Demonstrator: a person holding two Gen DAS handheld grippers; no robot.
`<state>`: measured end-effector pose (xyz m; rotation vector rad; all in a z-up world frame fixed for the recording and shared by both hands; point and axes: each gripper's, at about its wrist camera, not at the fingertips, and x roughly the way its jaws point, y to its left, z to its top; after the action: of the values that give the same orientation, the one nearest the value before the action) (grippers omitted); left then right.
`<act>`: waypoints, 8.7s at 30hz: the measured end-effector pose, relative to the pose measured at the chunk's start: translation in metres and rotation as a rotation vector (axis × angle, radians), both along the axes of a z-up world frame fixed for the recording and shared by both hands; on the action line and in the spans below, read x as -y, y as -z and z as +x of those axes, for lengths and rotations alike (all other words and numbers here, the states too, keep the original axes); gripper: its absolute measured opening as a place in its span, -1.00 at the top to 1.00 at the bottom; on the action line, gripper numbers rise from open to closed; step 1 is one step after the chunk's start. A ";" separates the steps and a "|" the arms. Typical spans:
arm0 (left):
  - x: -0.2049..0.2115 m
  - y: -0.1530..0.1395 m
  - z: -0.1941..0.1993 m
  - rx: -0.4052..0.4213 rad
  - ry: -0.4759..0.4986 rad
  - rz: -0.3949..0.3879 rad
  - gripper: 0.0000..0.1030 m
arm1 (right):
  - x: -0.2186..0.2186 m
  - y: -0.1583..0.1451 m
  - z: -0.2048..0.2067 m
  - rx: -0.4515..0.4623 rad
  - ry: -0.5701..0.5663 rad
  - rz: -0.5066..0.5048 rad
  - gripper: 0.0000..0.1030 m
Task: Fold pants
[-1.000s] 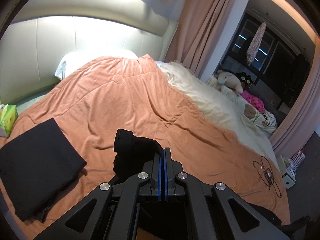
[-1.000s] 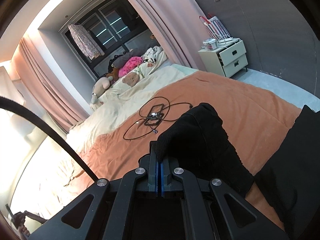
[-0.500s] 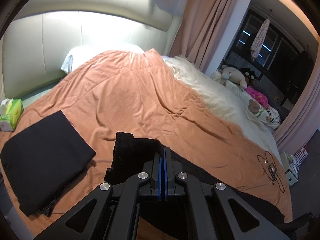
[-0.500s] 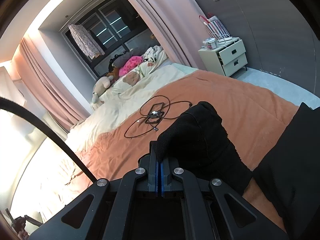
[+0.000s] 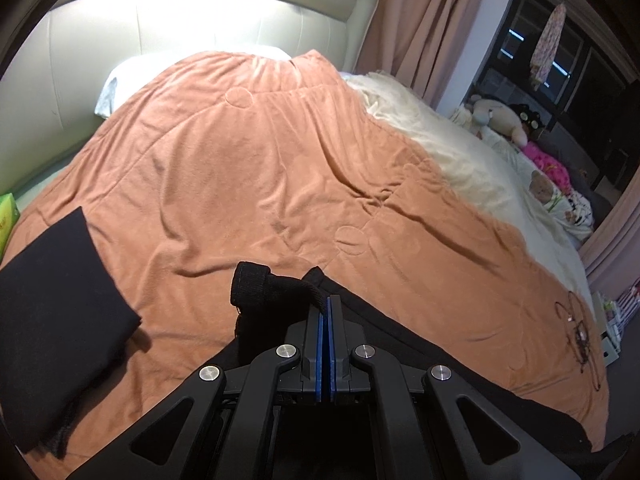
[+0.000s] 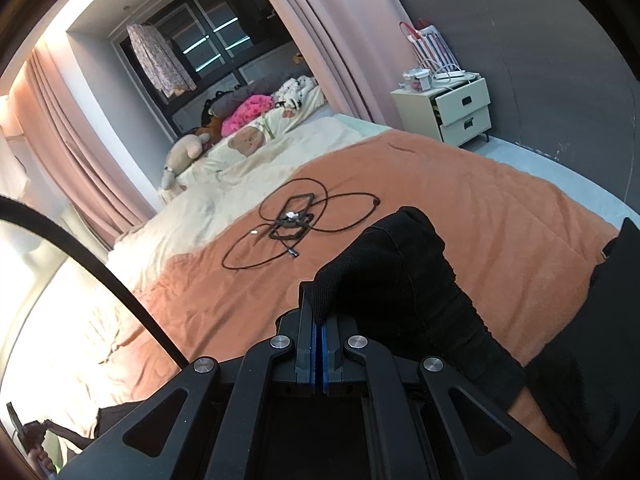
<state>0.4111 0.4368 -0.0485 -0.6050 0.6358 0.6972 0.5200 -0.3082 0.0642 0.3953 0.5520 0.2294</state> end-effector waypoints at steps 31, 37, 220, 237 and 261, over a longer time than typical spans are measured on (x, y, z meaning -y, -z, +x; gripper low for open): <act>-0.038 0.133 0.148 -0.313 -0.048 0.014 0.89 | -0.078 0.056 0.162 -0.270 0.075 -0.157 1.00; -0.030 0.121 0.132 -0.260 -0.027 0.024 0.00 | -0.048 0.040 0.142 -0.201 -0.014 0.022 -0.54; 0.023 0.158 -0.085 0.121 -0.089 -0.402 0.69 | 0.068 0.203 -0.088 -0.214 -0.101 0.419 0.00; 0.029 0.081 -0.098 0.186 -0.062 -0.312 0.90 | 0.056 0.133 -0.116 -0.129 -0.140 0.388 0.96; 0.044 0.060 -0.243 0.199 -0.084 -0.314 0.90 | 0.094 0.124 -0.214 -0.159 -0.144 0.394 0.96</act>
<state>0.1686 0.3931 -0.1090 -0.9841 0.5404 0.6097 0.3062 -0.4019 -0.0601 0.7615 0.6944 0.4510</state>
